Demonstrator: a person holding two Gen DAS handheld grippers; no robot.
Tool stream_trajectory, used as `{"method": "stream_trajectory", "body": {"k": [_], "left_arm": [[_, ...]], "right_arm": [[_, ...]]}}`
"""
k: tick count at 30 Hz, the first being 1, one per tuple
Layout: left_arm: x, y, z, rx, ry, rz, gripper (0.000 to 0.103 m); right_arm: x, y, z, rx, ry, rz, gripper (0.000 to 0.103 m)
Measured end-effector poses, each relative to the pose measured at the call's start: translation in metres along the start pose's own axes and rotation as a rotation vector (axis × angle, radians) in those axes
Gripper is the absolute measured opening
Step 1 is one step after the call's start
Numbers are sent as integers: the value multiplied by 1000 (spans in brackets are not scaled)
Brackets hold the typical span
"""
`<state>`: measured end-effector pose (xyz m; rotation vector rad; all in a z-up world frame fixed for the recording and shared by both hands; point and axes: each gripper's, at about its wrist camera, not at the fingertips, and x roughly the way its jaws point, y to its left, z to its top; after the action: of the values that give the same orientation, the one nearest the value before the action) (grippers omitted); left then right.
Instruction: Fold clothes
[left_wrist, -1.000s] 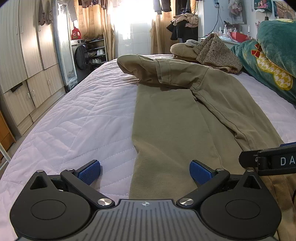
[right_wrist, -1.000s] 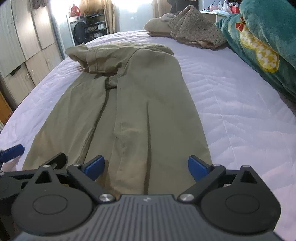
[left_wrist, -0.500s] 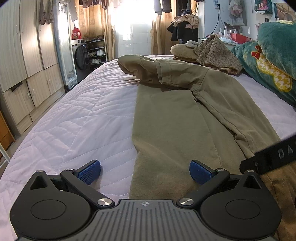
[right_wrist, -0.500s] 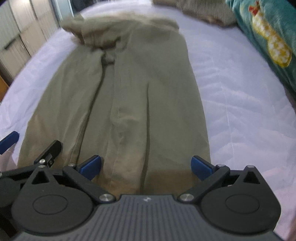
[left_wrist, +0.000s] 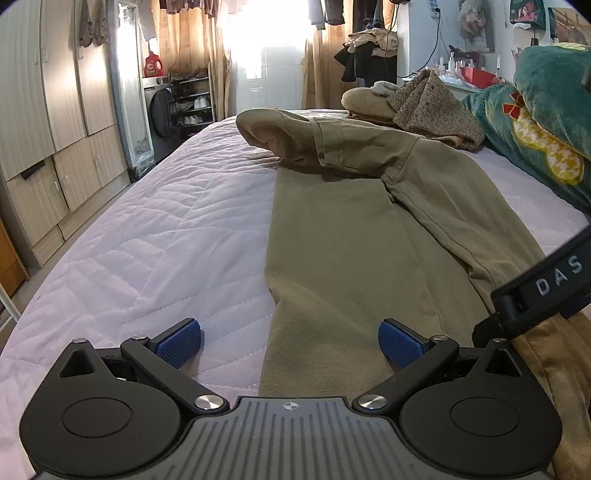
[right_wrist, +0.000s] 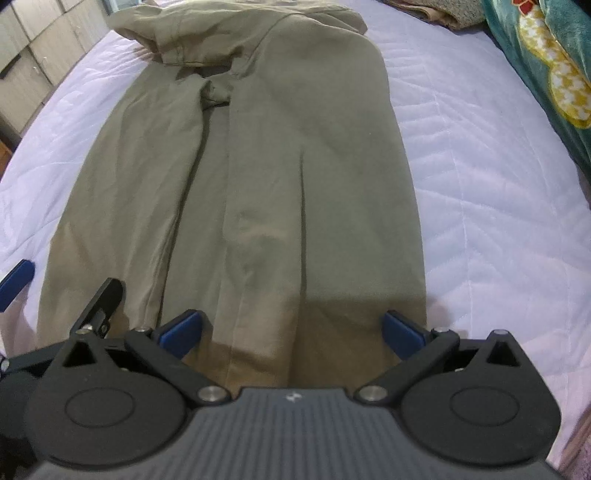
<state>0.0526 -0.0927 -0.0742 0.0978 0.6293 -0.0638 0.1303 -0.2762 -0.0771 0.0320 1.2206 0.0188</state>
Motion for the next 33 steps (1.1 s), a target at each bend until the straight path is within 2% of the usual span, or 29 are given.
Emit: {"method": "stream_trajectory", "body": {"k": [12, 15, 16, 18, 20, 22, 23, 25, 26, 29, 33], "left_arm": [[1, -3, 2, 15, 7, 14, 103], [3, -1, 9, -5, 40, 6, 103], [3, -2, 12, 19, 60, 5, 103], [-3, -7, 31, 143, 102, 29, 102], [-17, -9, 59, 244, 25, 70, 102], [-24, -2, 96, 242, -44, 28, 103], [-21, 3, 114, 214, -38, -7, 103], [2, 19, 150, 101, 63, -109, 103], [14, 27, 164, 44, 101, -137, 103], [47, 52, 186, -123, 157, -140, 102], [54, 74, 193, -315, 95, -88, 103]], "right_arm": [[-6, -12, -6, 12, -84, 92, 103], [-9, -15, 0, 1, -89, 127, 103], [-13, -18, 1, 2, -100, 149, 103], [-30, -22, 6, -7, -154, 151, 103], [-48, -22, 19, -52, -221, 120, 103], [-63, -21, 36, -99, -278, 103, 103], [-67, -21, 49, -106, -298, 102, 103], [-73, -23, 75, -98, -328, 104, 103], [-75, -26, 89, -82, -338, 108, 103], [-68, -30, 125, -32, -337, 157, 103], [-64, -31, 146, -17, -344, 174, 103]]}}
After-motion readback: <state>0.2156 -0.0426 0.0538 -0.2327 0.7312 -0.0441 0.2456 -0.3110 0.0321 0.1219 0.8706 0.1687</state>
